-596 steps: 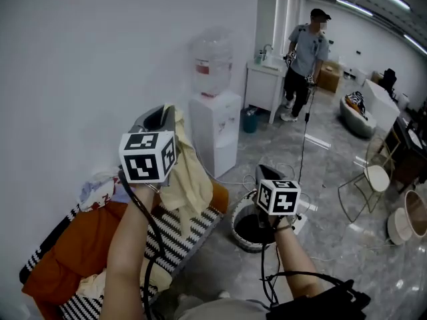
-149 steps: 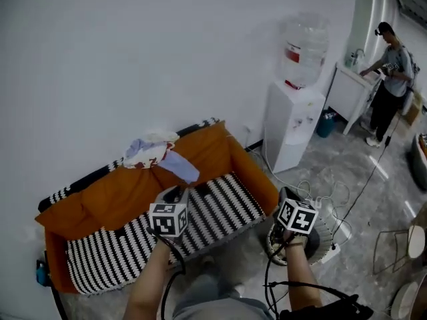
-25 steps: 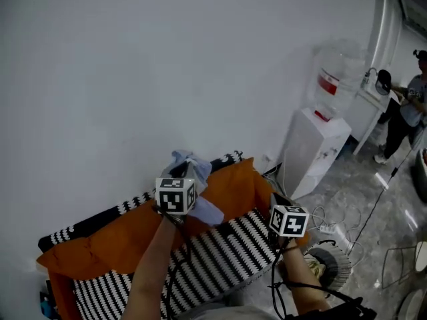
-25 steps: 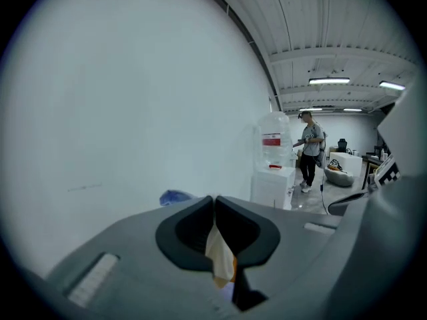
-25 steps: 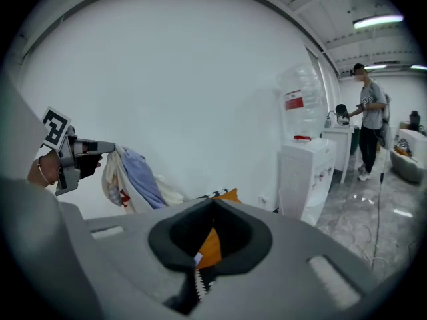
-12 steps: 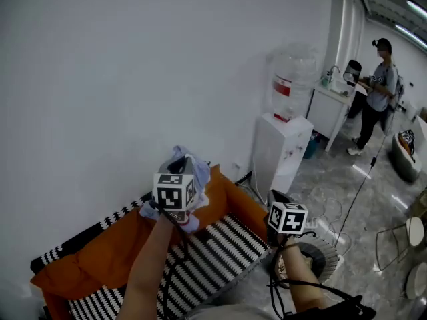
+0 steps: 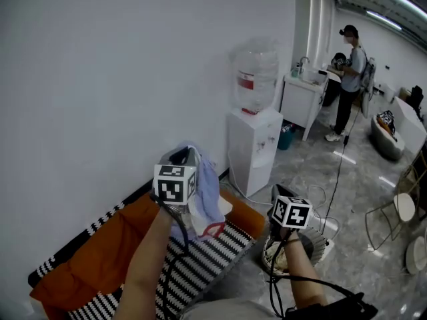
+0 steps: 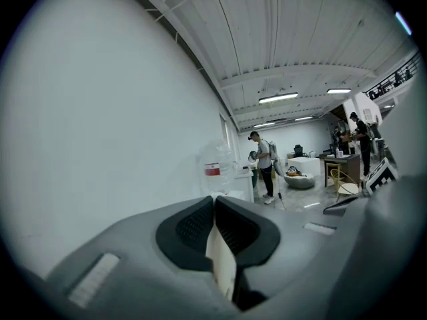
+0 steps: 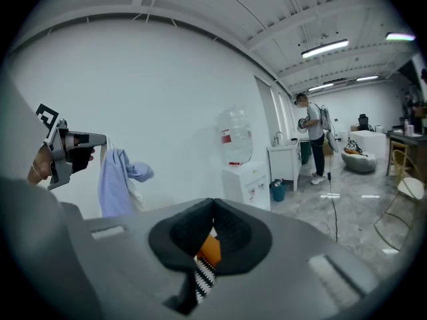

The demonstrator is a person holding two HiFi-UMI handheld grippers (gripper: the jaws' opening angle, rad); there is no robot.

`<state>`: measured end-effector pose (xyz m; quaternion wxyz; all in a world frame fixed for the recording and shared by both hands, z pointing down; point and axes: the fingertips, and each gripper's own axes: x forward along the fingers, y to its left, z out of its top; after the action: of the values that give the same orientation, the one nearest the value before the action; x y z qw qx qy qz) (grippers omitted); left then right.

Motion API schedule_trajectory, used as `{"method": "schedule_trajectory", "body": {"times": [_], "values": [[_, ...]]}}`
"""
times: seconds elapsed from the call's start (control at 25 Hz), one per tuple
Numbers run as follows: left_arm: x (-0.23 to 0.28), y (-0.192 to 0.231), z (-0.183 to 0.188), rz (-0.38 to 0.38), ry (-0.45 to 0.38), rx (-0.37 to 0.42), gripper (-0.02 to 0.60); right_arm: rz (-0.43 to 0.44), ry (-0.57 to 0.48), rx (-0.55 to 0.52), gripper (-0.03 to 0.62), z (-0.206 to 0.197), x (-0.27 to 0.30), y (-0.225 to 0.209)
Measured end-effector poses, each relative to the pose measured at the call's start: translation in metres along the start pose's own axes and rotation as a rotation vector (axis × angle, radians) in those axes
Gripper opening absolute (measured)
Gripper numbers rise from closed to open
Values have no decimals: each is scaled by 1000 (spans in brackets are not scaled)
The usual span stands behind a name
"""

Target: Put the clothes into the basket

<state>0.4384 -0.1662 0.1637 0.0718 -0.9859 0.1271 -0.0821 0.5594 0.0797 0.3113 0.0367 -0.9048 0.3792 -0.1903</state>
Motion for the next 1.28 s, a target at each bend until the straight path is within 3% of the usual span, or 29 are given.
{"method": "schedule_trajectory", "body": {"times": [0.2,0.52,1.28], "values": [[11,-61,11,-95,-16,-13,18,-54,-17,32,3,-3,-32,-44],[30,-159,49,-214,-73,34,18,-146,-39,66,3,-7,-81,-112],[42,-343,185,-412,-292,135,18,-323,-130,99,3,34,-205,-245]]}}
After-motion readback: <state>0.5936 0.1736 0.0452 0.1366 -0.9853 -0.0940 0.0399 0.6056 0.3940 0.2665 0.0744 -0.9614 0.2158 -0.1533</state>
